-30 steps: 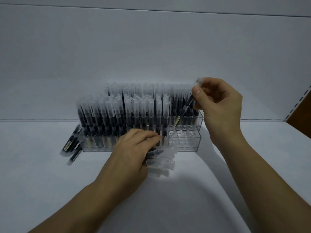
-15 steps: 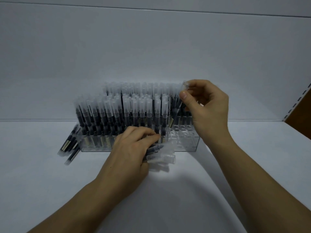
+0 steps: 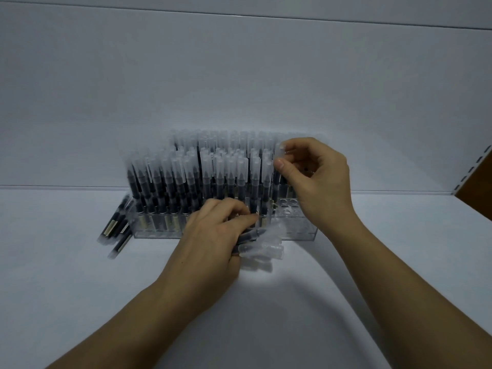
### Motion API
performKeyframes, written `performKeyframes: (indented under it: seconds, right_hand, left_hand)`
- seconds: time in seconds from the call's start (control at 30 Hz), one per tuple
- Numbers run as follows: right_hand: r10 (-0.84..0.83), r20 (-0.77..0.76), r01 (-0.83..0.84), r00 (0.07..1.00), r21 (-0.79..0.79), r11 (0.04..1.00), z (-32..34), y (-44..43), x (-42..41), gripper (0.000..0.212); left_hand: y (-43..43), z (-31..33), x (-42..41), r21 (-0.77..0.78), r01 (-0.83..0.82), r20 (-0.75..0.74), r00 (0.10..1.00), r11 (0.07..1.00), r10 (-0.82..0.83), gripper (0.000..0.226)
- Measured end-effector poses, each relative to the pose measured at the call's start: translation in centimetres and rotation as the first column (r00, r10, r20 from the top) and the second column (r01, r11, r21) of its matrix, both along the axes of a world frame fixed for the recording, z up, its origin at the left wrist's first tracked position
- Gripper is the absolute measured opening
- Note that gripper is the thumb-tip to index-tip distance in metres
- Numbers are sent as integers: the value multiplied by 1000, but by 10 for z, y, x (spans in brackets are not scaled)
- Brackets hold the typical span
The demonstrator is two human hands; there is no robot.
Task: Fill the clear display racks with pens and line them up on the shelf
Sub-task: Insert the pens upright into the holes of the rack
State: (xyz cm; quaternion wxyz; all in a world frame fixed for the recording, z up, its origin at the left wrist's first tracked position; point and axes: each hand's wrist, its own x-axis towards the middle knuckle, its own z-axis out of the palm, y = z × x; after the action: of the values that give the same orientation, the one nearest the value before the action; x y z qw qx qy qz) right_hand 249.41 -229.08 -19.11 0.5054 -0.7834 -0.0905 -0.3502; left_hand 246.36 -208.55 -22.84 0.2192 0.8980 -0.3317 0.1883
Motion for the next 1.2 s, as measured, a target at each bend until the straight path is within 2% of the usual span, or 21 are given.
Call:
performKeyframes:
  seconds: [0.2, 0.3, 0.4, 0.43, 0.5, 0.57, 0.67, 0.77, 0.83, 0.9, 1.0, 1.1, 1.2]
  right_hand:
    - [9, -49, -10, 999, -22, 1000, -1, 3, -4, 22]
    - [8, -84, -10, 996, -32, 999, -4, 3, -7, 21]
    - [-84, 20, 84, 996, 6, 996, -5, 6, -13, 29]
    - [-112, 77, 110, 991, 23, 994, -3, 9, -16, 28]
    - [-127, 178, 123, 976, 32, 992, 1, 16, -22, 21]
    - [-80, 222, 78, 972, 18, 997, 5, 24, -28, 15]
    - [72, 200, -63, 977, -54, 997, 6, 33, -34, 9]
    - [190, 119, -173, 975, -136, 975, 3, 37, -37, 20]
    - [243, 75, -227, 967, -179, 957, 3, 40, -38, 24]
    - [262, 50, -245, 964, -216, 945, 2, 41, -38, 18]
    - [314, -14, -312, 949, -150, 938, 2, 41, -39, 12]
    - [400, -37, -400, 916, 5, 916, 6, 40, -39, 5]
    - [382, 9, -380, 924, 117, 917, 10, 33, -36, 7]
  left_hand:
    - [3, -2, 1, -45, 36, -1, 999, 998, -36, 56]
    - [7, 1, -1, -175, 49, 15, 999, 983, -47, 47]
    - [14, 7, -2, -331, 27, 114, 993, 943, 12, 48]
    - [14, 7, -3, -387, 37, 106, 994, 922, 5, 40]
    - [10, 12, -8, -543, 26, -73, 994, 839, -78, 19]
    - [6, 15, -10, -651, -41, -338, 910, 758, -241, 19]
    - [6, 17, -9, -735, -77, -539, 670, 674, -511, 14]
    - [6, 20, -9, -829, -159, -539, 478, 536, -693, 8]
    - [5, 22, -10, -851, -187, -522, 404, 490, -751, 4]
    - [5, 23, -11, -854, -186, -519, 367, 486, -772, 7]
    - [6, 21, -10, -850, -182, -526, 351, 494, -775, 9]
    - [6, 20, -10, -879, -147, -469, 440, 454, -766, 22]
    - [7, 19, -8, -912, -128, -398, 497, 389, -771, 36]
